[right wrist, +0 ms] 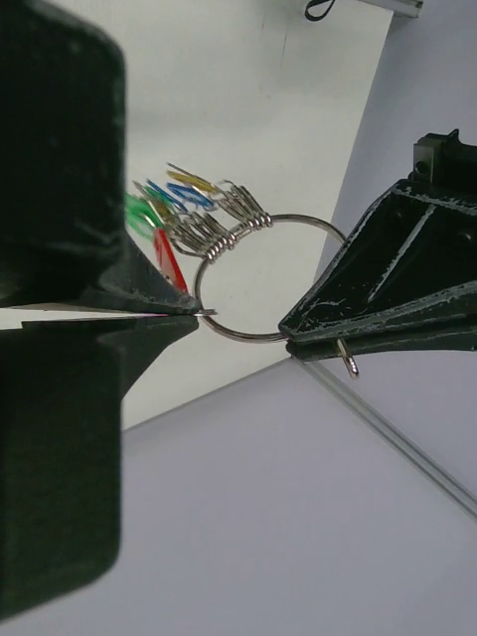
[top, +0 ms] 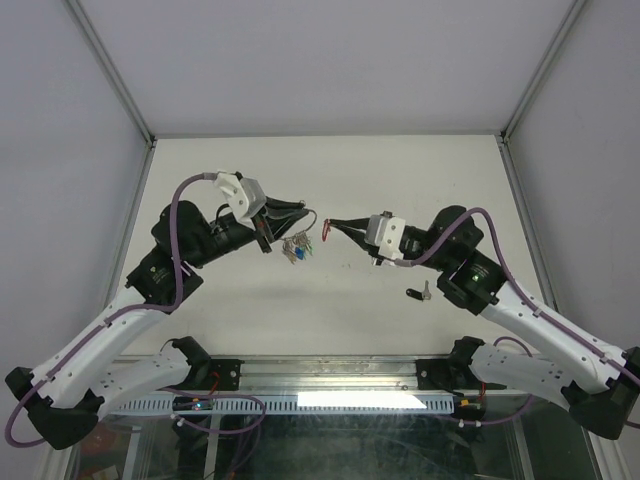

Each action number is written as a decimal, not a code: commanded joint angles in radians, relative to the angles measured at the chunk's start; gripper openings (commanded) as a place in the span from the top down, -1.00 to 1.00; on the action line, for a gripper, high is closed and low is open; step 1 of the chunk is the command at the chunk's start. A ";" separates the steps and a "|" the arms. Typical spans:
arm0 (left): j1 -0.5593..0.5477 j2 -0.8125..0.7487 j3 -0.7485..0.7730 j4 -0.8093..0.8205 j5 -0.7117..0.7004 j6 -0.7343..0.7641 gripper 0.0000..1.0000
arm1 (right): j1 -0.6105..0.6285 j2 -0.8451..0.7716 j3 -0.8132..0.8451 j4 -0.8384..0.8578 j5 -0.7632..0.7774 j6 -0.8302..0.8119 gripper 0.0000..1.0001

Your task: Put the keys on the keyring

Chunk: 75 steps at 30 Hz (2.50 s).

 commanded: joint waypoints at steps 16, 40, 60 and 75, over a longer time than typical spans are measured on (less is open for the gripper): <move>-0.216 0.076 0.246 -0.110 -0.427 0.091 1.00 | 0.012 0.005 0.102 0.175 -0.095 -0.191 1.00; -0.259 0.108 0.273 -0.119 -0.459 0.112 1.00 | 0.037 0.085 0.146 0.208 -0.049 -0.278 1.00; -0.267 0.115 0.270 -0.124 -0.459 0.120 1.00 | 0.055 0.094 0.152 0.198 0.024 -0.295 1.00; -0.271 0.108 0.268 -0.129 -0.468 0.123 1.00 | 0.067 0.097 0.147 0.199 0.093 -0.307 1.00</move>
